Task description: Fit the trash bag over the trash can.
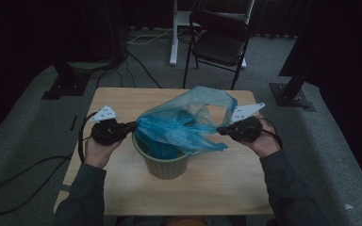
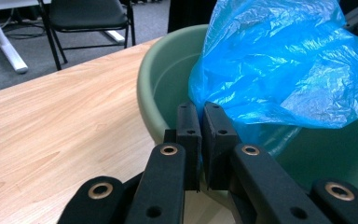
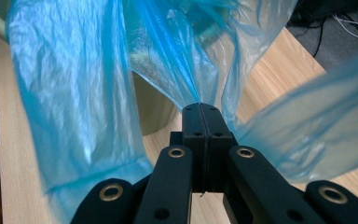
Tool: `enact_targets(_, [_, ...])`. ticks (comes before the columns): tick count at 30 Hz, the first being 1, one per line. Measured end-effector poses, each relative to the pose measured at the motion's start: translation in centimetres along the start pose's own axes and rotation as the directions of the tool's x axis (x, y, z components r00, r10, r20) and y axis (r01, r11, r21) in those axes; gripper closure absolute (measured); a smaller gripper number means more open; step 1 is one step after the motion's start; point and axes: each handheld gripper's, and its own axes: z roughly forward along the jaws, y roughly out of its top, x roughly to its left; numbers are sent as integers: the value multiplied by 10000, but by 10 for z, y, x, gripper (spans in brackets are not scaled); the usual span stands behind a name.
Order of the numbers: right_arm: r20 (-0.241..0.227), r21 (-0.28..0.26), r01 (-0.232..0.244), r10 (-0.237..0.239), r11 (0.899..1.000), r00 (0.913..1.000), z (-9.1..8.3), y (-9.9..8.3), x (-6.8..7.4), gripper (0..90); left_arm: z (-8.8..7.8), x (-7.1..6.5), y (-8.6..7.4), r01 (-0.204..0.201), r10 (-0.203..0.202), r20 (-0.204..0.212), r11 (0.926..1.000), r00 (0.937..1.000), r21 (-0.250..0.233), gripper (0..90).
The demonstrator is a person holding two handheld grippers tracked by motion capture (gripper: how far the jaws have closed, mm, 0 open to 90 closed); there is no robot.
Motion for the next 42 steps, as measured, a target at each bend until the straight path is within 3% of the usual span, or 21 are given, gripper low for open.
enact_targets(7, [-4,31,-150,150,9999,9999,-4,-4,-2,900,-4,4,-2,192,-194,-187,9998,9996,-97,863])
enact_targets(11, [-307,-384,-209,198,9990,9993,-7,-3,-2,900,-2,0,0,60,-61,-233,10000,9997,-57,863])
enact_targets(15, [-768,-1059,-126,44,9943,9970,-8,8,3,806,1,-2,1,9,-10,-209,10000,9998,-38,863])
enact_targets(22, [-914,-1395,43,-172,9902,9957,2,26,8,710,3,-3,0,-20,19,-211,10000,9998,-39,861])
enact_targets(23, [-1119,-1521,18,-190,9884,9935,7,31,8,683,3,-4,1,-28,27,-204,10000,9998,-34,858])
enact_targets(26, [-1092,-1476,-4,-159,9890,9939,13,36,9,645,3,-4,1,-49,48,-196,10000,9998,-51,855])
enact_targets(27, [-1046,-1144,-2,-119,9934,9944,22,40,10,619,3,-4,1,-34,33,-189,10000,9998,-68,852])
enact_targets(31, [-919,-807,-3,-72,9967,9957,29,41,9,623,1,-4,1,-71,69,-180,9999,9998,-96,837])
enact_targets(32, [-1017,-522,-130,76,9986,9948,37,41,8,756,0,-4,2,-97,94,-193,9999,9998,-128,798])
enact_targets(35, [-1120,-446,-141,90,9989,9937,37,42,7,871,-2,-5,5,-161,158,-136,9997,9998,-209,739])
enact_targets(42, [-1095,-467,-51,0,9989,9940,33,44,8,900,-1,-10,19,-366,370,85,9981,9993,-486,595])
